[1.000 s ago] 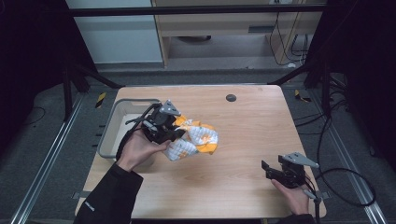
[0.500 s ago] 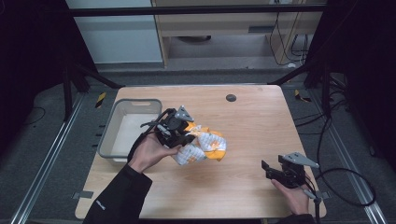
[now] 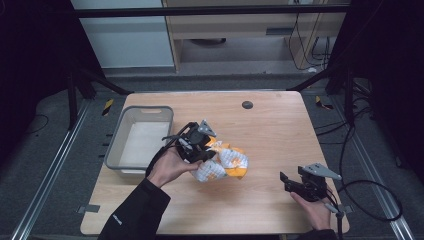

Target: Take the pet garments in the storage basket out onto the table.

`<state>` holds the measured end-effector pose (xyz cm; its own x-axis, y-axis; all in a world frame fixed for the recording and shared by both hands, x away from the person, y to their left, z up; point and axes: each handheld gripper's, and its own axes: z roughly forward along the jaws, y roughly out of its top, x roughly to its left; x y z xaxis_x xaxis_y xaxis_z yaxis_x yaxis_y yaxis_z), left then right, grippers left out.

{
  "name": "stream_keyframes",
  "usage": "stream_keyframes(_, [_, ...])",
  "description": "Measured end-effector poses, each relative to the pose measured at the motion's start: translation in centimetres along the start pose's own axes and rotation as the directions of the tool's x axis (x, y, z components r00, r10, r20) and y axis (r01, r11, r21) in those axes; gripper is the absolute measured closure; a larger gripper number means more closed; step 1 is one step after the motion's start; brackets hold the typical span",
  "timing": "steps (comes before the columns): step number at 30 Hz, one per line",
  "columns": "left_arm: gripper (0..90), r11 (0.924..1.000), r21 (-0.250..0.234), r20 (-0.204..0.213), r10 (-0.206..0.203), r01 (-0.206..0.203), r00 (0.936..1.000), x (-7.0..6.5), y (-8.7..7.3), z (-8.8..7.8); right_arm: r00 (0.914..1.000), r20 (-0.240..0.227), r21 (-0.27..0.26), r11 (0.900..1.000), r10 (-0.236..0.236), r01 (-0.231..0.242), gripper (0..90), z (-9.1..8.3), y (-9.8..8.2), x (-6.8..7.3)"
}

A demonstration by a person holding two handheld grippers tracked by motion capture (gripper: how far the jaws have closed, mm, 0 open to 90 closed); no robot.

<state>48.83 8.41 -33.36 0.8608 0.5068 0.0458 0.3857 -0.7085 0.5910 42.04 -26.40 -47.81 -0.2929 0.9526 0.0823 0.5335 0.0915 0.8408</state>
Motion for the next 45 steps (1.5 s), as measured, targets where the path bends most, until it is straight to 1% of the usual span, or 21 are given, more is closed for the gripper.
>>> stream_keyframes(4, [81.6,1.0,0.002,0.001,0.003,-0.003,1.0,-0.3,0.2,0.7,1.0,0.001,0.0,1.0,0.001,-0.001,27.5,0.0,0.0,0.0])
stream_keyframes(5, [81.7,1.0,0.003,0.005,0.007,-0.007,1.0,-0.4,0.3,1.1,1.0,-0.002,0.001,1.0,0.004,-0.004,27.5,0.0,0.0,0.0])
stream_keyframes(7, [81.6,1.0,0.003,0.006,0.009,-0.009,0.9999,-0.5,0.3,1.3,1.0,0.0,-0.001,1.0,-0.002,0.002,27.5,0.0,0.0,0.0])
stream_keyframes(10, [81.7,0.9998,0.012,0.009,0.016,-0.016,0.9998,-0.8,0.3,2.2,1.0,-0.001,-0.003,1.0,-0.001,0.001,27.5,0.0,0.0,0.0])
stream_keyframes(12, [81.6,0.9997,0.018,0.012,0.015,-0.015,0.9998,-0.8,0.3,2.4,1.0,0.0,-0.003,1.0,0.0,0.0,27.5,0.0,0.0,0.0])
stream_keyframes(19, [81.6,0.9992,0.039,0.027,0.011,-0.012,0.9996,-0.9,0.0,4.0,1.0,0.002,-0.004,1.0,-0.001,0.001,27.5,0.0,0.0,0.0])
stream_keyframes(23, [81.6,0.9988,0.048,0.029,0.011,-0.013,0.9995,-1.0,-0.1,4.6,1.0,0.002,-0.003,1.0,-0.003,0.003,27.5,0.0,0.0,0.0])
stream_keyframes(24, [81.6,0.9987,0.051,0.032,0.01,-0.011,0.9994,-1.1,-0.1,5.0,1.0,0.002,-0.004,1.0,-0.003,0.003,27.5,0.0,0.0,0.0])
stream_keyframes(37, [80.9,0.9978,0.063,0.041,0.018,-0.02,0.999,-1.7,-0.6,6.9,1.0,0.002,-0.004,1.0,-0.003,0.003,27.4,0.0,0.0,0.0])
stream_keyframes(39, [80.1,0.9976,0.064,0.042,0.024,-0.027,0.9988,-1.8,-0.8,7.4,1.0,0.002,-0.003,1.0,-0.002,0.002,27.5,0.0,0.0,0.0])
stream_keyframes(45, [75.9,0.9976,0.062,0.04,0.027,-0.03,0.9988,-2.1,-1.1,7.9,1.0,0.002,-0.004,1.0,-0.003,0.003,27.3,0.0,0.0,0.0])
